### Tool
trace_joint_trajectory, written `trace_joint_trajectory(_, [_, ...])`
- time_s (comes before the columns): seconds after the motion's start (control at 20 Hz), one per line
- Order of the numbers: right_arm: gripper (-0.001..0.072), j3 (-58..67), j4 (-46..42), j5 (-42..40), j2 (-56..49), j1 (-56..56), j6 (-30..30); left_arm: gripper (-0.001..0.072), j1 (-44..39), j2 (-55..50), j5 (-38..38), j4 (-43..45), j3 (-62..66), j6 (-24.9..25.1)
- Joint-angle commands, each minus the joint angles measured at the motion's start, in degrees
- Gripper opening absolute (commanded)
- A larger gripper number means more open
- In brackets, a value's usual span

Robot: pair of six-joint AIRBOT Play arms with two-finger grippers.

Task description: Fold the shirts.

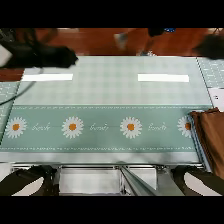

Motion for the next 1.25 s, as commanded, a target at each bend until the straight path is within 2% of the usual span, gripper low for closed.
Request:
trace_joint_trajectory(0.0, [0.0024, 0.0, -21.3, 6.0, -11.1, 16.4, 7.7, 0.0017, -3.9, -2.7, -1.0, 15.1, -7.3, -9.2])
trace_joint_trajectory(0.05, [0.0024, -1.2, -23.7, 8.2, -13.2, 16.9, 10.0, 0.0017, -3.2, -2.8, -0.7, 15.1, -10.1, -9.6])
trace_joint_trajectory(0.15, [0.0024, -3.6, -22.7, 9.4, -14.9, 16.4, 12.2, 0.0017, -1.7, -2.9, 0.3, 15.1, -13.4, -10.3])
trace_joint_trajectory(0.25, [0.0025, -5.7, -21.3, 9.1, -15.0, 16.2, 12.5, 0.0017, -1.3, -3.0, 0.6, 15.0, -13.6, -11.9])
trace_joint_trajectory(1.2, [0.0025, -5.8, -21.3, 10.3, -14.9, 16.2, 12.3, 0.0018, -1.4, -3.1, 0.1, 15.0, -13.6, -11.9])
